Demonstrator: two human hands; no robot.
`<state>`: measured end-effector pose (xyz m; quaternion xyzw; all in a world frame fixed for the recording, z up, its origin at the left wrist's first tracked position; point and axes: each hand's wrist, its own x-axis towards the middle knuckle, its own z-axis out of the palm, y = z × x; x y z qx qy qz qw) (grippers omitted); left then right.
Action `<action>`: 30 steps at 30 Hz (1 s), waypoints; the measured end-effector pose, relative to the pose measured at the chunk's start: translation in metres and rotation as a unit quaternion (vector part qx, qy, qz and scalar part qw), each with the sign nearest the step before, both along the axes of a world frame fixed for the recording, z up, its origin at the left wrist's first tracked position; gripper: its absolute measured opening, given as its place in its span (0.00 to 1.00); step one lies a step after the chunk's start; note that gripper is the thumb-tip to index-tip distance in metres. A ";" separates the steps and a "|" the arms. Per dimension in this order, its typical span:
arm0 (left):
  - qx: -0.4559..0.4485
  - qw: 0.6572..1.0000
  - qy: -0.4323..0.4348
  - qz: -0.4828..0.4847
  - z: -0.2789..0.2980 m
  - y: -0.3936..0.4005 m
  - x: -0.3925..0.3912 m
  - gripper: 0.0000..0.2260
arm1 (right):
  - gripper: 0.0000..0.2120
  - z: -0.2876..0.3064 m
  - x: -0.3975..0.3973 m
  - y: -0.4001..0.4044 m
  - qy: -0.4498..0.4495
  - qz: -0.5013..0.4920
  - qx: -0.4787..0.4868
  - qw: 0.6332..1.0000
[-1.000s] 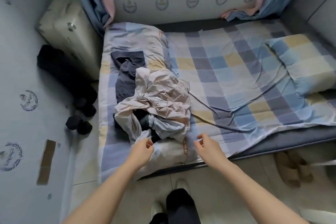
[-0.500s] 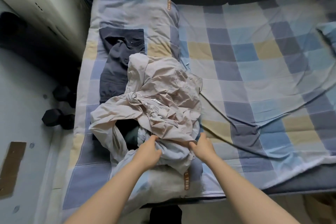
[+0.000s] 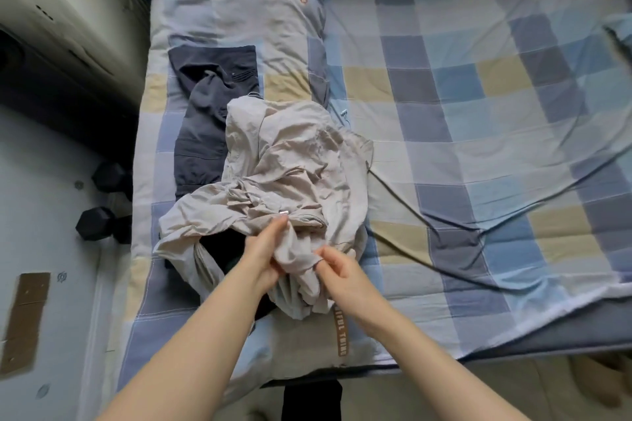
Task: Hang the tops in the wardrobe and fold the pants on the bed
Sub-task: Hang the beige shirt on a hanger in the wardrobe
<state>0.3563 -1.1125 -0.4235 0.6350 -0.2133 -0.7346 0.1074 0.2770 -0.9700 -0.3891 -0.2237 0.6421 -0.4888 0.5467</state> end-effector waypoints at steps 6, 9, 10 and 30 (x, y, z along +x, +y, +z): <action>-0.169 0.985 -0.042 -0.008 0.089 -0.025 -0.023 0.21 | 0.10 0.073 -0.001 0.014 0.042 0.001 -0.017 0.999; -0.239 0.969 0.032 -0.053 0.153 -0.035 -0.044 0.25 | 0.10 0.103 -0.004 0.021 0.098 -0.038 0.011 0.994; -0.263 0.961 0.053 -0.072 0.173 -0.037 -0.050 0.26 | 0.12 0.113 -0.004 0.023 0.106 -0.054 0.011 0.993; -0.615 0.610 0.272 -0.420 0.563 0.024 0.000 0.11 | 0.04 0.422 -0.027 0.077 0.435 -0.222 0.097 0.867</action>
